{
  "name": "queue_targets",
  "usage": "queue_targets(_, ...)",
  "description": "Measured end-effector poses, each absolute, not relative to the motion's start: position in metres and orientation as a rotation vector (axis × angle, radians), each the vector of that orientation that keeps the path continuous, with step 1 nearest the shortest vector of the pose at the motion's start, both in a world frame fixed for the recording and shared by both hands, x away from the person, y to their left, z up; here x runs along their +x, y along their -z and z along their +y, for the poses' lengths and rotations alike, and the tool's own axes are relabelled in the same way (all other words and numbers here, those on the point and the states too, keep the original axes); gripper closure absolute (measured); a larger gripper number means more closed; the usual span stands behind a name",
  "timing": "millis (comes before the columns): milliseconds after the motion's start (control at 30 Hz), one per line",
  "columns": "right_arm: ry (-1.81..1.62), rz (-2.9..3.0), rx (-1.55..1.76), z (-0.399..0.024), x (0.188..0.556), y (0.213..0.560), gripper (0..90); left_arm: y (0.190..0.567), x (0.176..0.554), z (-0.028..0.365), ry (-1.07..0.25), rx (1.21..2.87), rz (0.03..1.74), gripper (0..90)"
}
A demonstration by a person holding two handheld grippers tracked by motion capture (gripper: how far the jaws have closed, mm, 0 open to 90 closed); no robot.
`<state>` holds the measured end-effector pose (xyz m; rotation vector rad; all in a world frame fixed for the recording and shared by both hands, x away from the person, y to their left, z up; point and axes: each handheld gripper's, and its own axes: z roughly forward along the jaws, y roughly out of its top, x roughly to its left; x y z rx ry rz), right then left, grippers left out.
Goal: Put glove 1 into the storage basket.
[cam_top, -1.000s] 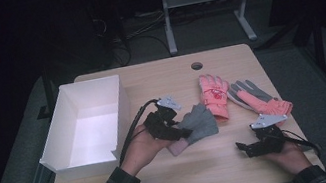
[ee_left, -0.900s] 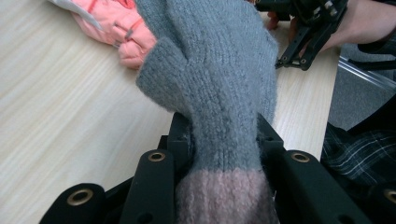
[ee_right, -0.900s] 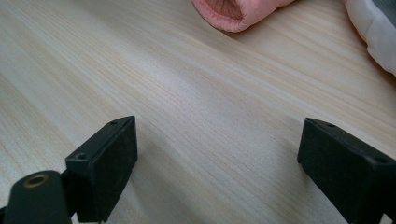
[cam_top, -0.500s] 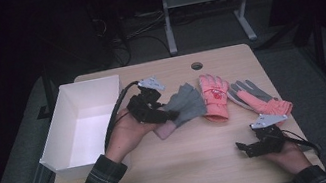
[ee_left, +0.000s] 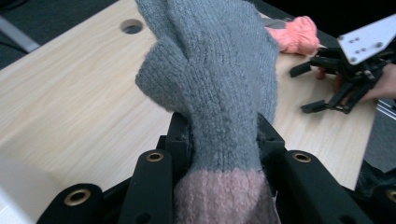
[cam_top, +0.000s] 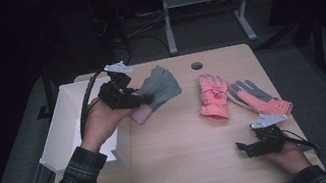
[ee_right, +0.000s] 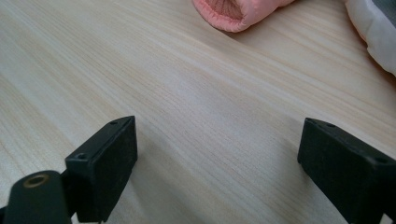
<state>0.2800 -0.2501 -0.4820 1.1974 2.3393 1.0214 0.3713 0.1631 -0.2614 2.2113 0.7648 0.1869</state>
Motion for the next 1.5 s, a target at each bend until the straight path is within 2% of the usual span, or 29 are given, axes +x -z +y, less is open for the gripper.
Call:
queue_targets(467, -1.021, 2.34, 1.199, -0.25, 0.28, 0.482, 11.1, 0.253, 0.374, 0.215, -0.272, 2.14, 0.891, 66.0)
queue_targets(800, -1.022, 2.353, 1.186, -0.25, 0.28, 0.482, 8.7, 0.255, 0.372, 0.267, -0.337, 2.065, 1.037, 66.1)
queue_targets(1033, -1.022, 2.362, 1.184, -0.249, 0.28, 0.482, 7.4, 0.276, 0.378, 0.292, -0.348, 2.049, 1.143, 65.9)
queue_targets(1500, -1.021, 2.364, 1.185, -0.249, 0.28, 0.482, 7.4, 0.329, 0.39, 0.309, -0.383, 2.031, 1.299, 65.2)
